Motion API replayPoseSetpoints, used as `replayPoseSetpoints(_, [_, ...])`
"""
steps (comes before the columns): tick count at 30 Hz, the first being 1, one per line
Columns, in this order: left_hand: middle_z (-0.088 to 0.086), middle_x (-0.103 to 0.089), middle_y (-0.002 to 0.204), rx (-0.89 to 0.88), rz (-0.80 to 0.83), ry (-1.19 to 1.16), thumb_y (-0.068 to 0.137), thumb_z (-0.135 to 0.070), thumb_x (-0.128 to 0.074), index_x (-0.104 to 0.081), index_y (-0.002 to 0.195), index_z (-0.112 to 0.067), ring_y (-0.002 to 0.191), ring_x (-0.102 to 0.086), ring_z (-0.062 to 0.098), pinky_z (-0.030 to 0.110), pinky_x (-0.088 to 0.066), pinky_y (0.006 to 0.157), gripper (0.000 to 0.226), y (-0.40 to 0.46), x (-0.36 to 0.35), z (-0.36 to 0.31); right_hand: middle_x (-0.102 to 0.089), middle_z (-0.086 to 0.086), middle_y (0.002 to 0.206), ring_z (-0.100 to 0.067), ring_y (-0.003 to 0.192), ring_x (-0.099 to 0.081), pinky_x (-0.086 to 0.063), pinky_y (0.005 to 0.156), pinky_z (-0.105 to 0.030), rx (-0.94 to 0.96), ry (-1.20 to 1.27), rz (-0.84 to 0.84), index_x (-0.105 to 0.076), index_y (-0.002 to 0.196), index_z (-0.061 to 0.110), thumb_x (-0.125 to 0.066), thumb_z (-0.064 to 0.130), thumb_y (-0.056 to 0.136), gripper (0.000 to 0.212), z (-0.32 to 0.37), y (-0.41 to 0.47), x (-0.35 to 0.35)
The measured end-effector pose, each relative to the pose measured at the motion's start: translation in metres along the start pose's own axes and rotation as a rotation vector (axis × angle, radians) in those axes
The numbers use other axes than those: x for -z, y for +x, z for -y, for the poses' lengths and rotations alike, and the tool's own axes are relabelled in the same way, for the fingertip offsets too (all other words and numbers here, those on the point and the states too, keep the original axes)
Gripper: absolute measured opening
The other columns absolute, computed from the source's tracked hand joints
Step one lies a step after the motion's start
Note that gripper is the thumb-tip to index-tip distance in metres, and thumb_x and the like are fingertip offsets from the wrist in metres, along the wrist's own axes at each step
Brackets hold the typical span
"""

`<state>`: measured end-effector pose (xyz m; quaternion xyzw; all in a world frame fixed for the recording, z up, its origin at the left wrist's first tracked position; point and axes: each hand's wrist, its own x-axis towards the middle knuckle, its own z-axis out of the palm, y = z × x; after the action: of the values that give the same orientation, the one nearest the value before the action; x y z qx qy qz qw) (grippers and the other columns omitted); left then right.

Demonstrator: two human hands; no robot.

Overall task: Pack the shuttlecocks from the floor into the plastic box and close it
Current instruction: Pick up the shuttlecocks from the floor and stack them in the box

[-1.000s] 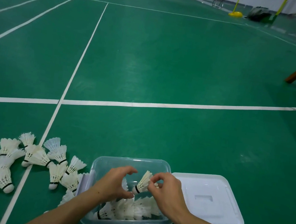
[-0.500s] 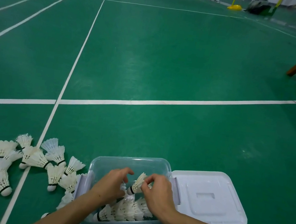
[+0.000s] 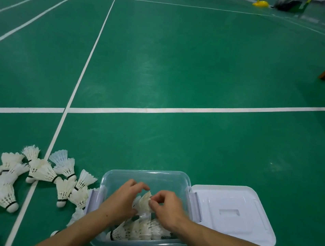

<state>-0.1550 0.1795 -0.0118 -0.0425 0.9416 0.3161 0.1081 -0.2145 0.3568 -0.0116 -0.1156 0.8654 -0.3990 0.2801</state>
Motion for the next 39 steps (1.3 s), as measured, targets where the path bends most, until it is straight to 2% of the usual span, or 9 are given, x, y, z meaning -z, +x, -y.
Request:
replayPoseSetpoints(6, [-0.011, -0.045, 0.136, -0.010, 0.001, 0.012, 0.082, -0.019, -0.085, -0.053, 0.141, -0.037, 0.125, -0.050, 0.010, 0.027, -0.048, 0.109, 0.069, 0.002, -0.001, 0.003, -0.070, 0.003, 0.095, -0.009, 0.081, -0.066, -0.054, 0.068, -0.020, -0.010, 0.026, 0.168, -0.066, 0.103, 0.022, -0.070, 0.020, 0.102, 0.004, 0.002, 0.013, -0.003])
replayPoseSetpoints(11, [-0.013, -0.055, 0.134, 0.002, -0.088, 0.046, 0.087, -0.015, -0.081, -0.059, 0.137, -0.030, 0.120, -0.055, 0.008, 0.026, -0.048, 0.109, 0.057, 0.004, 0.001, 0.003, -0.073, -0.009, 0.107, -0.016, 0.085, -0.069, -0.062, 0.077, -0.029, -0.022, 0.091, 0.234, -0.062, 0.109, 0.020, -0.071, 0.012, 0.100, 0.015, -0.004, 0.019, 0.002])
replayPoseSetpoints(17, [-0.010, -0.069, 0.126, 0.032, -0.065, 0.090, 0.089, -0.018, -0.081, -0.062, 0.132, -0.029, 0.109, -0.063, 0.008, 0.020, -0.052, 0.090, 0.049, 0.004, -0.006, 0.005, -0.073, -0.005, 0.107, -0.019, 0.098, -0.073, -0.064, 0.079, -0.028, 0.021, -0.002, 0.199, -0.062, 0.114, 0.020, -0.075, 0.012, 0.096, 0.023, -0.004, 0.021, 0.002])
replayPoseSetpoints(21, [-0.010, -0.067, 0.130, 0.038, -0.061, 0.096, 0.091, -0.016, -0.079, -0.061, 0.134, -0.028, 0.113, -0.062, 0.008, 0.026, -0.054, 0.098, 0.048, 0.005, -0.012, 0.005, -0.074, -0.005, 0.105, -0.018, 0.095, -0.074, -0.065, 0.082, -0.032, 0.033, -0.084, 0.185, -0.065, 0.113, 0.018, -0.079, 0.016, 0.094, 0.023, -0.007, 0.026, 0.003])
replayPoseSetpoints(25, [-0.010, -0.064, 0.135, 0.014, -0.065, 0.077, 0.090, -0.020, -0.079, -0.059, 0.136, -0.029, 0.121, -0.059, 0.007, 0.026, -0.051, 0.104, 0.050, 0.005, -0.012, 0.005, -0.073, -0.002, 0.104, -0.013, 0.090, -0.072, -0.063, 0.078, -0.026, 0.044, -0.133, 0.186, -0.067, 0.113, 0.016, -0.080, 0.022, 0.094, 0.024, -0.008, 0.026, 0.004])
replayPoseSetpoints(29, [-0.014, -0.059, 0.138, -0.031, -0.136, 0.023, 0.091, -0.024, -0.078, -0.056, 0.140, -0.030, 0.123, -0.054, 0.004, 0.025, -0.046, 0.110, 0.053, -0.008, 0.002, -0.002, -0.071, 0.003, 0.104, -0.013, 0.093, -0.070, -0.061, 0.088, -0.031, 0.078, -0.220, 0.171, -0.068, 0.112, 0.016, -0.082, 0.031, 0.091, 0.029, -0.003, 0.022, 0.012])
replayPoseSetpoints(32, [-0.022, -0.059, 0.130, -0.086, -0.216, -0.099, 0.090, -0.034, -0.079, -0.058, 0.135, -0.033, 0.113, -0.055, -0.007, 0.022, -0.051, 0.103, 0.050, -0.032, 0.023, -0.013, -0.068, 0.007, 0.108, -0.010, 0.098, -0.066, -0.058, 0.092, -0.031, 0.152, -0.286, 0.079, -0.066, 0.117, 0.019, -0.081, 0.040, 0.091, 0.037, 0.005, 0.009, 0.024])
replayPoseSetpoints(35, [-0.025, -0.060, 0.125, -0.128, -0.349, -0.162, 0.088, -0.041, -0.081, -0.061, 0.133, -0.033, 0.111, -0.058, -0.004, 0.015, -0.051, 0.091, 0.050, -0.064, 0.053, -0.017, -0.069, 0.011, 0.107, -0.004, 0.096, -0.066, -0.058, 0.088, -0.026, 0.269, -0.249, 0.011, -0.067, 0.116, 0.023, -0.079, 0.047, 0.090, 0.038, 0.027, -0.013, 0.033])
replayPoseSetpoints(39, [-0.025, -0.061, 0.125, -0.087, -0.470, -0.189, 0.083, -0.048, -0.082, -0.059, 0.132, -0.036, 0.110, -0.061, 0.002, 0.021, -0.054, 0.088, 0.056, -0.105, 0.095, 0.002, -0.070, 0.014, 0.104, 0.001, 0.093, -0.068, -0.059, 0.082, -0.021, 0.409, -0.151, 0.028, -0.066, 0.109, 0.030, -0.080, 0.053, 0.086, 0.036, 0.077, -0.038, 0.025])
